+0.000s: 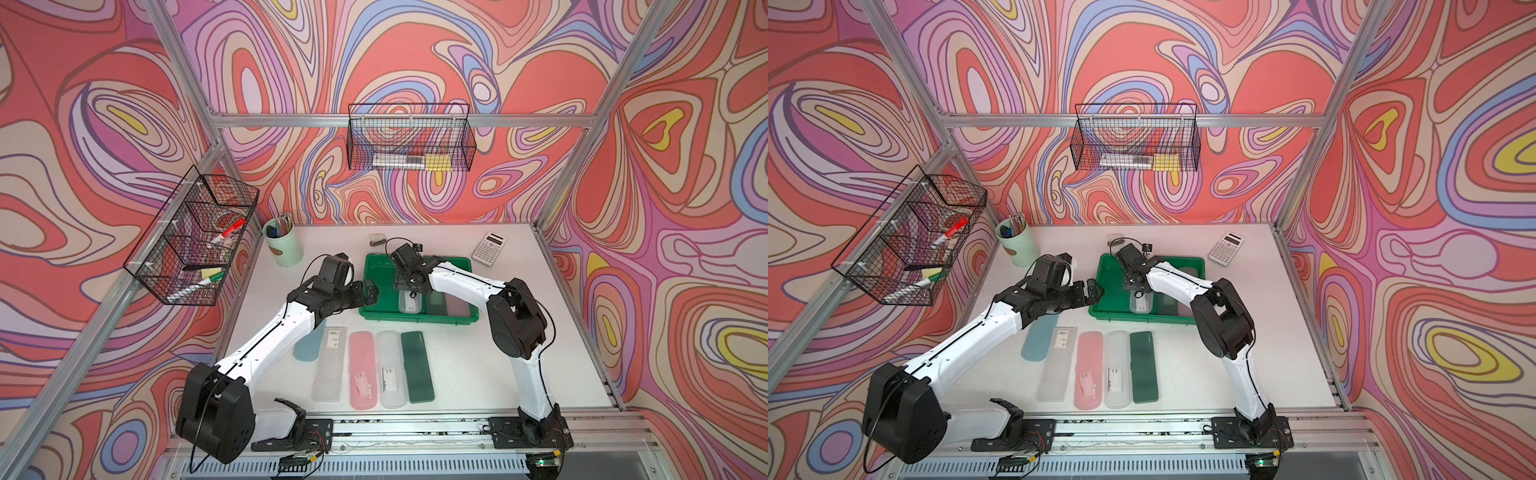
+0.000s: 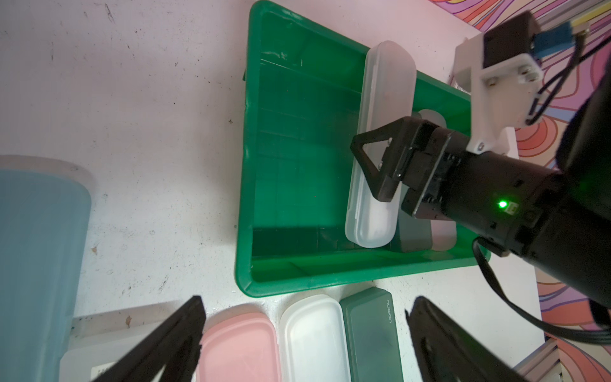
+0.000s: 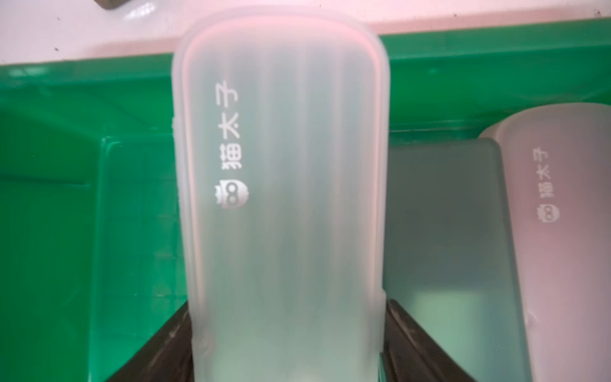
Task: Put the pencil case into the storage box
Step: Place the pencil case at the storage box.
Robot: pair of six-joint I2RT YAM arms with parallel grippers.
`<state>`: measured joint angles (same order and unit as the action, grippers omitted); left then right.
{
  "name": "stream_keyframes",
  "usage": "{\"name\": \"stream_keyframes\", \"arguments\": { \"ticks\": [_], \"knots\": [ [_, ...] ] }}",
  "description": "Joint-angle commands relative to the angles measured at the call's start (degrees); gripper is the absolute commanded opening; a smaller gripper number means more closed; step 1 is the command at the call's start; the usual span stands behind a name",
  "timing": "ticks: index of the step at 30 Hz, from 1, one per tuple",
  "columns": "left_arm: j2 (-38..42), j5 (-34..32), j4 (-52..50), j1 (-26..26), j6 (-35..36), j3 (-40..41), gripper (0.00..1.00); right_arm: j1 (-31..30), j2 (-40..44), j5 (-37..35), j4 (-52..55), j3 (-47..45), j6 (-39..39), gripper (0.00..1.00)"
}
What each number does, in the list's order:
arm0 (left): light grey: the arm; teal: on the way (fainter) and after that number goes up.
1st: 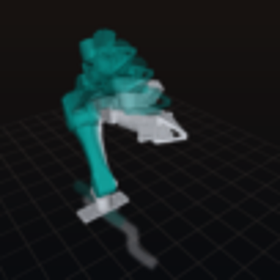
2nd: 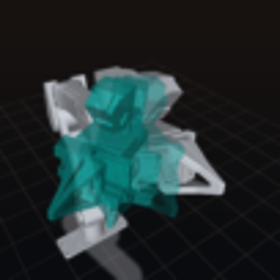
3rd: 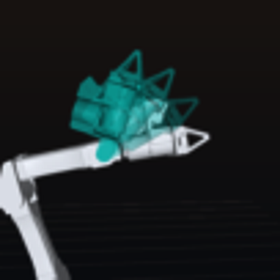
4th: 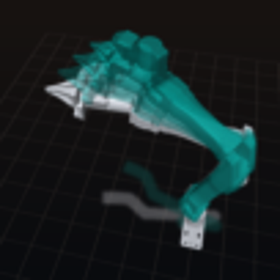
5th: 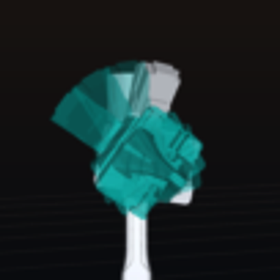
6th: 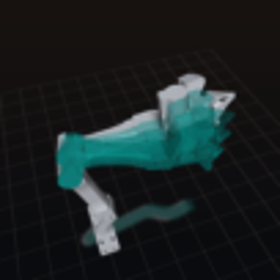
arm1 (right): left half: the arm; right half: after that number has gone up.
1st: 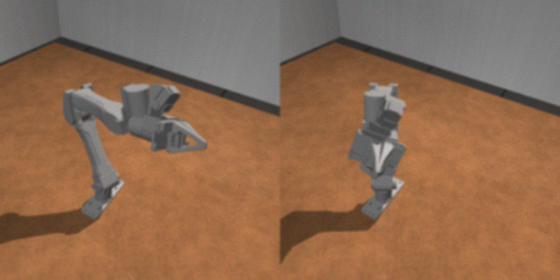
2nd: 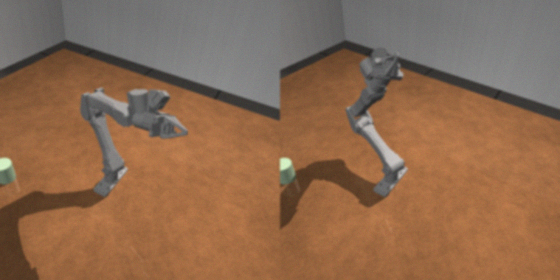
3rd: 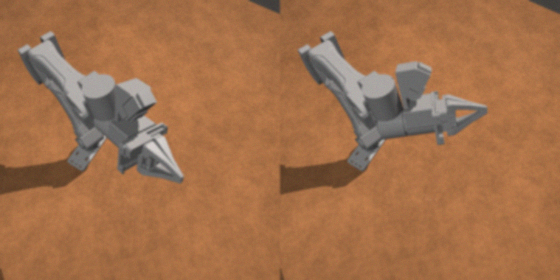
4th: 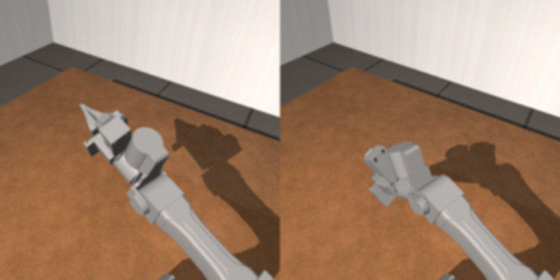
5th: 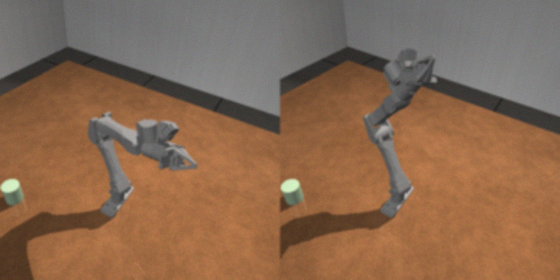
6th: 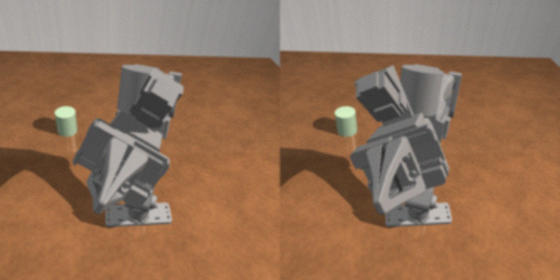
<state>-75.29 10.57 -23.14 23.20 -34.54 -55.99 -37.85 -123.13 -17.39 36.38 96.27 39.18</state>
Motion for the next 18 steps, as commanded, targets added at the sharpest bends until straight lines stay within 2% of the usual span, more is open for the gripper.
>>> {"name": "stream_keyframes", "arguments": {
  "ticks": [1,5,14,18],
  "knots": [
    [1.85,0.65,1.45,-0.22,-0.49,1.19,0.99,0.32,-2.50,-0.19,0.17,0.65,-0.88,0.55],
    [2.00,0.51,2.48,-0.18,-1.52,2.41,0.99,0.32,-2.66,-0.37,0.76,0.49,-1.22,0.77],
    [-0.21,-2.05,1.95,-0.25,-1.99,2.11,0.99,0.32,0.73,-2.52,2.82,1.43,-4.60,0.96],
    [-0.21,-3.78,2.35,-0.18,-3.46,2.50,0.99,0.40,3.68,-1.82,2.62,1.40,-6.71,0.98]
  ]
}}
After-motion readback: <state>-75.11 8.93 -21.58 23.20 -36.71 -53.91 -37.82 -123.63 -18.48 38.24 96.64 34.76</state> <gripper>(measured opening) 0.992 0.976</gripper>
